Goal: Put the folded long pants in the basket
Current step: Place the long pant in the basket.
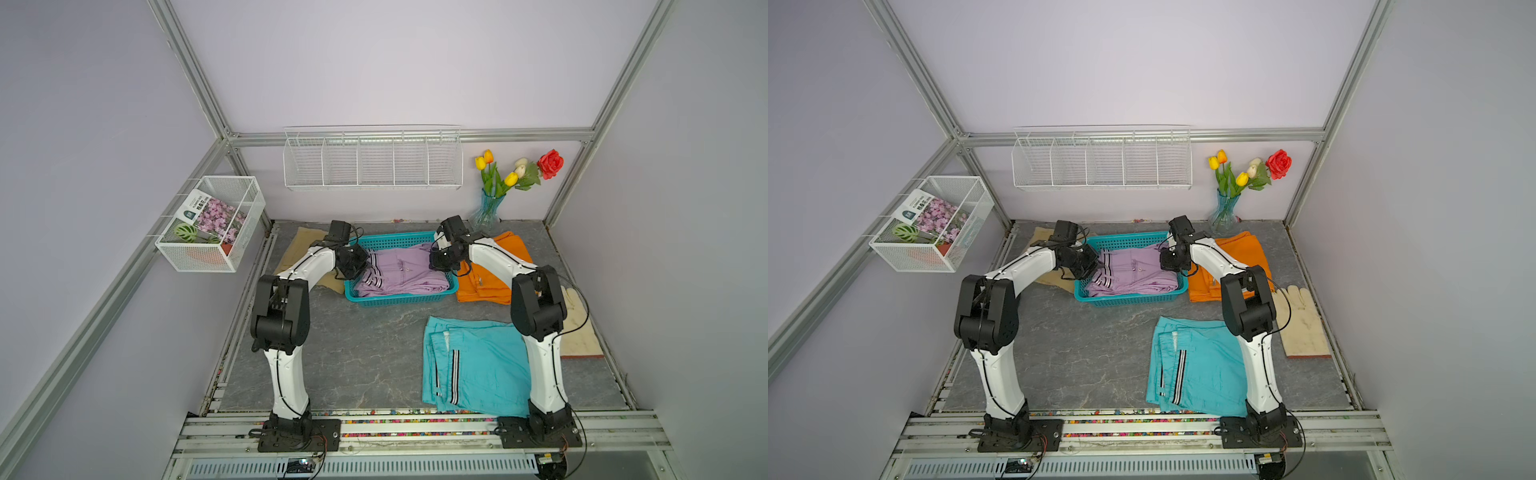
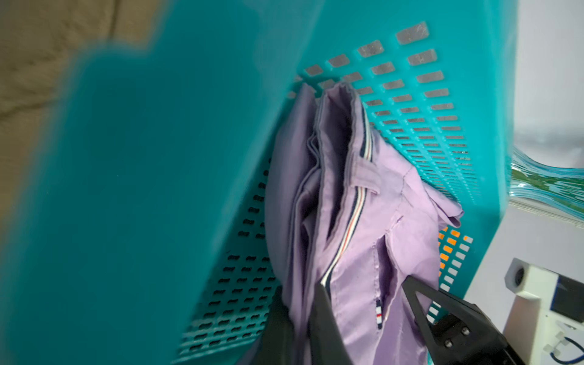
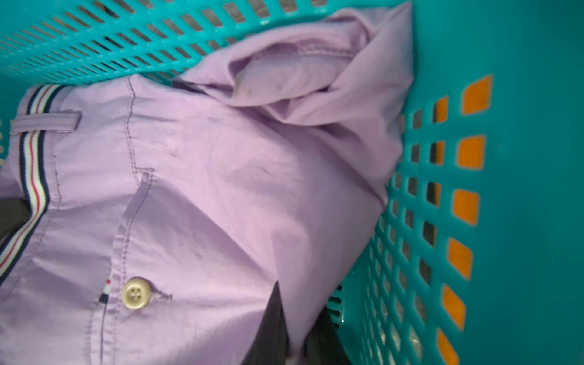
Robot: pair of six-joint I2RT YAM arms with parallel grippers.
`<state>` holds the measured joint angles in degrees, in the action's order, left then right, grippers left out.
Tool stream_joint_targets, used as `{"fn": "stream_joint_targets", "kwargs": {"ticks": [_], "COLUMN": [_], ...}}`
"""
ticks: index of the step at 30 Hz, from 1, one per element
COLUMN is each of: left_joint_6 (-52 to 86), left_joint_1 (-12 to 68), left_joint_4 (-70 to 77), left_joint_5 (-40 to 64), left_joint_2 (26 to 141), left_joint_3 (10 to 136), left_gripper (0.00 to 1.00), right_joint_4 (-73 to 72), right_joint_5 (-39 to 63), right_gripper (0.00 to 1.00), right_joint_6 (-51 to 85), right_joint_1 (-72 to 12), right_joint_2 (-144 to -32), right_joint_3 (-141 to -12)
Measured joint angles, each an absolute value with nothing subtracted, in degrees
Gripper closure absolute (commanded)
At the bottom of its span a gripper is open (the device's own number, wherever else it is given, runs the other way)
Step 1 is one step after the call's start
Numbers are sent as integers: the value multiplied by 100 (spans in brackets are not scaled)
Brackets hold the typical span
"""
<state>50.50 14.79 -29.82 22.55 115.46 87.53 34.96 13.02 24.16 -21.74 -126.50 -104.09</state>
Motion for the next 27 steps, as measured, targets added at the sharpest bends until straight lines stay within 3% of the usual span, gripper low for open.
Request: {"fn": "stream_joint_targets", "kwargs": {"ticks": [12, 19, 21, 24, 25, 27], "left_joint_6": [4853, 4768, 4753, 4720, 4724, 4665], "left_joint_1": [1481, 1463, 1452, 1461, 1457, 1435], "left_joint_4": [-2718, -2432, -2427, -2425, -2405, -2272], "left_joint_5": [1782, 1559, 1551, 1487, 1441, 1411], "left_joint_2": [11010, 11039, 11124, 11203, 11203, 11196], "left_joint_3": [8460, 8324, 8324, 8315, 8294, 8285], "left_gripper": [100, 100, 100, 69, 64, 63], "right_joint_4": [2663, 2198, 2139, 2102, 2078, 2093], "right_joint_5": [1164, 1140, 1157, 1166, 1149, 1111], "right_gripper": [100, 99, 93, 80, 76, 64], "right_joint_6": [2368, 2255, 2255, 2209, 2187, 2174], "right_joint_1": [-2353, -2353, -2355, -2357, -2357, -2349], "right_joint_2": [-11620, -12068, -12285, -12379, -12379, -12379], "right_joint_3": [-9806, -9808, -9804, -9824, -9839, -9835]}}
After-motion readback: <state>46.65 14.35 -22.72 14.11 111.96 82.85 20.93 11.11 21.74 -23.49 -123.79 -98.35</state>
